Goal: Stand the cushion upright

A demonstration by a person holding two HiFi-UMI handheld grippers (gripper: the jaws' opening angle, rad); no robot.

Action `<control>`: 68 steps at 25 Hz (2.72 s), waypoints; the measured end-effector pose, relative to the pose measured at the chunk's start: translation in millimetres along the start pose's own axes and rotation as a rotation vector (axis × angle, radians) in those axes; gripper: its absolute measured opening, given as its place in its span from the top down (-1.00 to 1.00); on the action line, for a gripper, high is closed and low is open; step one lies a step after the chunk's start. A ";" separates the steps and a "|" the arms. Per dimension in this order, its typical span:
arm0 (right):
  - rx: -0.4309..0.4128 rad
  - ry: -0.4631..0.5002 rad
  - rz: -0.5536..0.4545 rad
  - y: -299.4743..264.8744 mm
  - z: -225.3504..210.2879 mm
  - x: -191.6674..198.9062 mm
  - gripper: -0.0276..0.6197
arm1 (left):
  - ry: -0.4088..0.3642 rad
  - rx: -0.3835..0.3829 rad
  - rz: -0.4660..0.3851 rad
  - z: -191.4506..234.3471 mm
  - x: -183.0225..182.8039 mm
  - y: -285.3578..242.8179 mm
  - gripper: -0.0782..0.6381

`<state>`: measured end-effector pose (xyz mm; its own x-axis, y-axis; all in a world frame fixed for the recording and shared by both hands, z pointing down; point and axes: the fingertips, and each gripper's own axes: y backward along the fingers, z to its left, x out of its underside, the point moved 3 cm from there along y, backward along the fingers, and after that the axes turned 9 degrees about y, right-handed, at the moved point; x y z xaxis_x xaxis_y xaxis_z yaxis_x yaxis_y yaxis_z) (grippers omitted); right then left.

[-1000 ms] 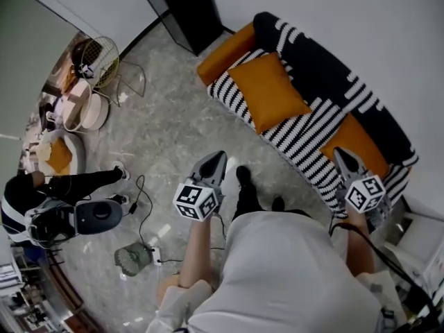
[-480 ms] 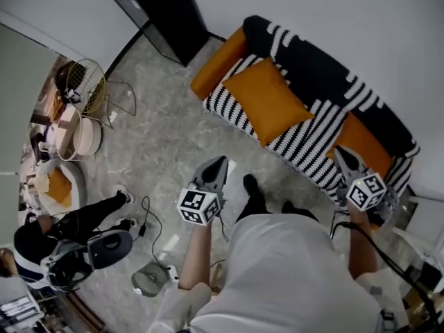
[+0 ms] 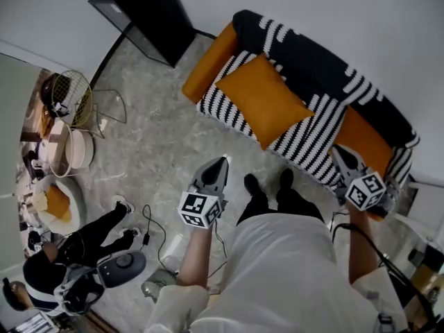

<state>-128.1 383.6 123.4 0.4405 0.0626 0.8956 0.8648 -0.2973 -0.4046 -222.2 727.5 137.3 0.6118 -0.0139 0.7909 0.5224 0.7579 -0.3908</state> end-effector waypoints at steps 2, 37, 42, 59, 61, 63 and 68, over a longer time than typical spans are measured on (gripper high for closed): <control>0.001 -0.001 0.012 -6.6 -7.0 2.4 0.79 | 0.010 0.001 0.004 3.6 1.1 -9.6 0.78; -0.418 0.046 0.320 -290.7 -170.4 94.2 0.47 | 0.328 -0.252 0.008 117.0 73.4 -264.0 0.58; -0.451 0.062 0.367 -324.2 -177.4 131.7 0.46 | 0.373 -0.270 0.081 147.4 114.7 -300.2 0.53; -0.497 0.070 0.598 -448.5 -217.2 242.0 0.12 | 0.502 -0.314 0.353 230.3 218.7 -407.3 0.10; -0.494 0.055 0.633 -462.9 -222.4 255.3 0.03 | 0.525 -0.339 0.381 243.1 230.1 -413.3 -0.07; -0.474 0.047 0.664 -478.1 -230.5 263.3 -0.08 | 0.574 -0.358 0.384 257.2 235.5 -419.3 -0.24; -0.436 -0.051 0.788 -495.2 -245.4 297.3 -0.26 | 0.685 -0.367 0.483 268.8 263.5 -434.2 -0.54</control>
<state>-484.5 315.6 635.4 0.8859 -0.2731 0.3748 0.1441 -0.6061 -0.7822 -447.4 570.1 641.9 0.9704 -0.2217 0.0957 0.2021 0.5285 -0.8245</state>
